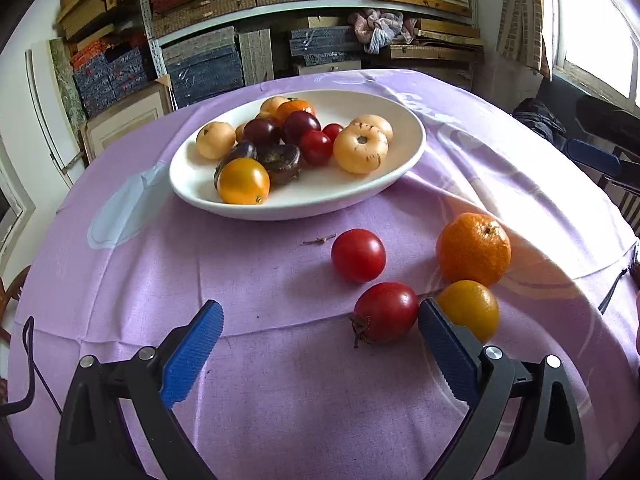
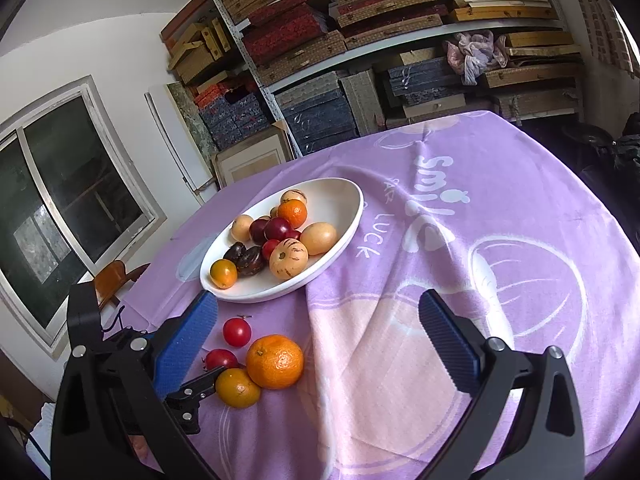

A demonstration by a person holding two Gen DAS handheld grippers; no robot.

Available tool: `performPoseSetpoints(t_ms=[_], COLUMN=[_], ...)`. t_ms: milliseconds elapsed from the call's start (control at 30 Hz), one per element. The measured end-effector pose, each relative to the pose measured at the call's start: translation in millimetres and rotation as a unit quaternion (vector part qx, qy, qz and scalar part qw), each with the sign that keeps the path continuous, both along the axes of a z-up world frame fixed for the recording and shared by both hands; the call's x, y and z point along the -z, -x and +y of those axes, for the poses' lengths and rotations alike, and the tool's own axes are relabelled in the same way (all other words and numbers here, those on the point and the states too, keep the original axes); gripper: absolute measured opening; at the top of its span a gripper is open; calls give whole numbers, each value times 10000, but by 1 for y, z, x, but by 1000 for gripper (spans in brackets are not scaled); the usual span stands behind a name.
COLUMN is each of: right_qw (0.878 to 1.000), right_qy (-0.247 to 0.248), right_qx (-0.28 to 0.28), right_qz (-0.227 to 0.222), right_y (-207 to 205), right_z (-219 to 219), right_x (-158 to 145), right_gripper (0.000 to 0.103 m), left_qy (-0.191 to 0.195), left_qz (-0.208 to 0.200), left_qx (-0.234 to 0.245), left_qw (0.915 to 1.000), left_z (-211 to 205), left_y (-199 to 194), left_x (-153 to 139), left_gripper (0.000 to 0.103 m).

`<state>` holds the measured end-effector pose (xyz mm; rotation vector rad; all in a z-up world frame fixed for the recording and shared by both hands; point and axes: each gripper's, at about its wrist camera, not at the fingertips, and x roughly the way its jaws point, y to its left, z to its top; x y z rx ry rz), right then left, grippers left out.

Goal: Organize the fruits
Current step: 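Lower the left tool onto a red tomato and close it, then grasp the yellow-orange round fruit with the right tool while the left tool holds the tomato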

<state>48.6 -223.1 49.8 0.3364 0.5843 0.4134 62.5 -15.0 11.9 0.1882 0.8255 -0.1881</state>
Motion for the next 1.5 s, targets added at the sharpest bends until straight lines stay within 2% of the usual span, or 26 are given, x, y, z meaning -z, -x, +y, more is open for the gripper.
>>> performPoseSetpoints(t_ms=[133, 167, 200, 233, 267, 300, 367, 500, 733, 800, 900, 1000, 1167, 1300, 1333, 1400, 1433, 1500], right_qw=[10000, 10000, 9999, 9999, 10000, 10000, 10000, 10000, 9996, 9994, 9995, 9992, 9955, 9855, 9812, 9724, 9680, 9650], right_qy=[27, 43, 56, 60, 57, 55, 37, 46, 184, 247, 229, 262, 554, 872, 954, 1136, 1253, 1445], right_qx=[-44, -53, -61, -66, -63, -55, -35, -49, -188, -217, -208, -310, -763, -1441, -1663, -2027, -2164, -2184], right_qz=[-57, -61, -57, -51, -46, -44, -29, -15, -29, -61, -71, -62, -48, -205, -231, -233, -199, -151], right_y=[2, 2, 2, 2, 2, 2, 1, 1, 2, 3, 3, 4, 9, 27, 34, 44, 47, 48], right_z=[2, 2, 3, 4, 3, 3, 3, 2, 10, 12, 12, 14, 32, 65, 76, 97, 106, 116], right_x=[-2, -2, -1, -1, -1, -1, 0, 1, 3, 3, 3, 2, 3, 4, 6, 9, 13, 20], right_gripper=[99, 99, 99, 99, 99, 99, 99, 99, 99, 99, 99, 99, 99, 99, 98, 85, 72, 70], left_qy=[49, 106, 123, 103, 95, 80, 72, 247, 299, 316, 313, 382, 314, 387, 421, 509, 549, 497], left_qz=[-98, -75, -4, 131, 217, 237, 130, 222, 198, 228, 252, 205, 98, 94, 94, 106, 118, 102], left_qx=[-95, -53, 16, 141, 233, 285, 323, 357, 334, 395, 462, 406, 136, -269, -387, -492, -494, -438], left_qw=[9999, 9999, 9999, 9998, 9994, 9993, 9994, 9988, 9988, 9985, 9981, 9982, 9994, 9988, 9983, 9974, 9972, 9977], left_z=[7, 8, 6, 3, 0, -3, -4, 0, -5, -7, -8, -2, 18, 49, 56, 64, 66, 64], left_y=[-2, -2, -2, -4, -3, -2, 1, 1, -5, -3, 0, 0, 2, 4, 3, 2, 3, 4], left_x=[-3, -3, -1, 2, 4, 5, 2, 4, 3, 3, 4, 3, 0, -1, -2, -2, -2, -3], left_gripper=[95, 85, 71, 62, 47, 43, 43, 43, 44, 41, 31, 31, 31, 31, 31, 31, 31, 31])
